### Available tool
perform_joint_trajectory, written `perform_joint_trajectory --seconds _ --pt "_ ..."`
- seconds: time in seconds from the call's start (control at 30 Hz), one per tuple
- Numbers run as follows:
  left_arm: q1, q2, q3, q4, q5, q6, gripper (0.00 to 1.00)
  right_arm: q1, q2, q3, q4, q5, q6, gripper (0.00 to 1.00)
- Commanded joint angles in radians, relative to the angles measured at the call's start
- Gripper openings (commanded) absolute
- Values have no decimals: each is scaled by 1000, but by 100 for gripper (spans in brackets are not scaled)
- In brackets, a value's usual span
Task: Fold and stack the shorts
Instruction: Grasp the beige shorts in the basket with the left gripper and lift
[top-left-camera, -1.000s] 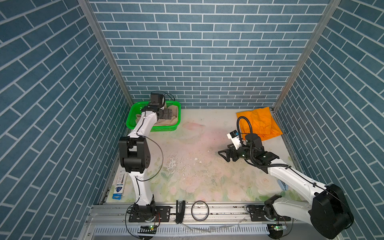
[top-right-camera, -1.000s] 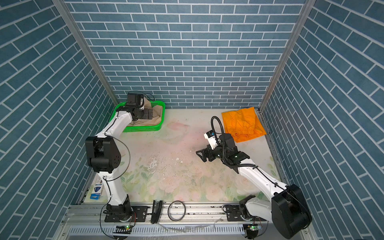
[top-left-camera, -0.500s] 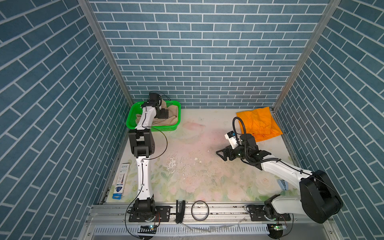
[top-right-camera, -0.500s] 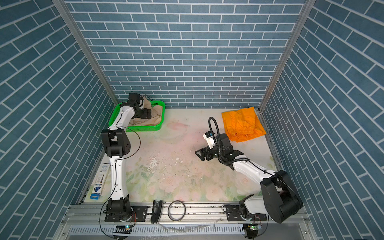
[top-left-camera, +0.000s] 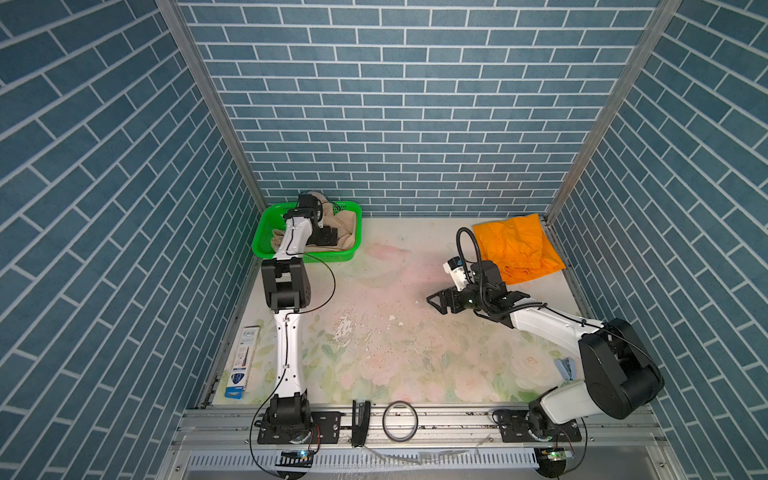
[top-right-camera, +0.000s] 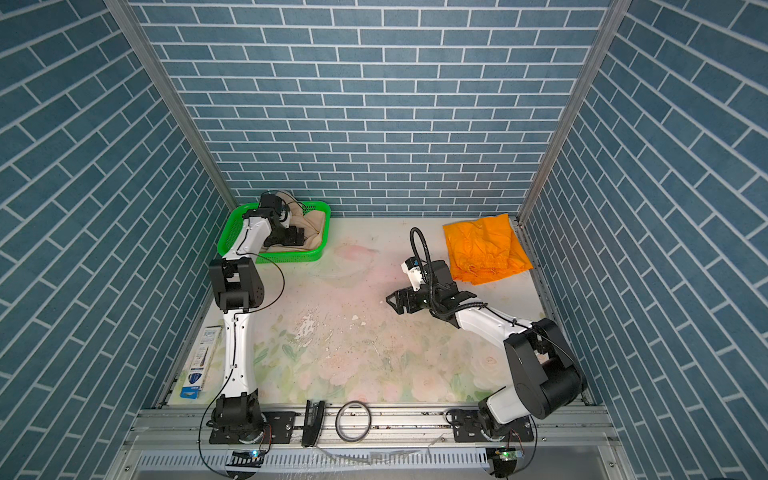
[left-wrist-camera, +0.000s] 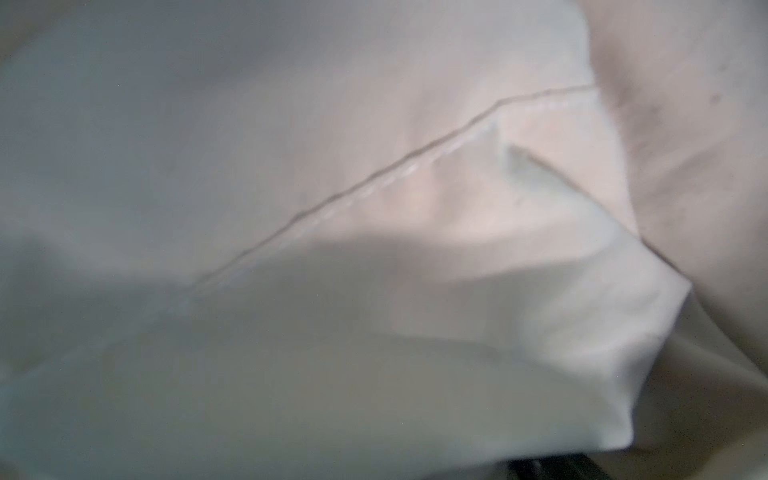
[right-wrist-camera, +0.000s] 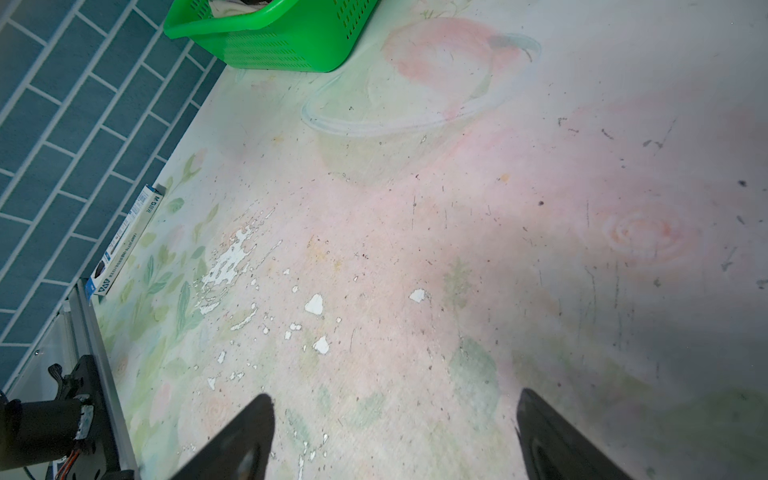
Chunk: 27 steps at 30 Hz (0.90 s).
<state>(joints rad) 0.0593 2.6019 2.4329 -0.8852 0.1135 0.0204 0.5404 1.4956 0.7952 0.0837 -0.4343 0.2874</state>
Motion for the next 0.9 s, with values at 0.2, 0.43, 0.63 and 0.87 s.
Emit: perform_joint_trajectory --seconds 0.2,0.43,0.63,0.87 --pt "27 71 -9 -5 80 -34 38 15 64 72 -6 -1 36 90" --pt "60 4 -13 30 185 -72 0 20 87 79 12 2 63 89" --pt "60 -150 -88 51 229 -66 0 20 105 105 -6 19 71 89" --pt "59 -365 -166 54 308 -82 0 21 59 83 20 19 78 89"
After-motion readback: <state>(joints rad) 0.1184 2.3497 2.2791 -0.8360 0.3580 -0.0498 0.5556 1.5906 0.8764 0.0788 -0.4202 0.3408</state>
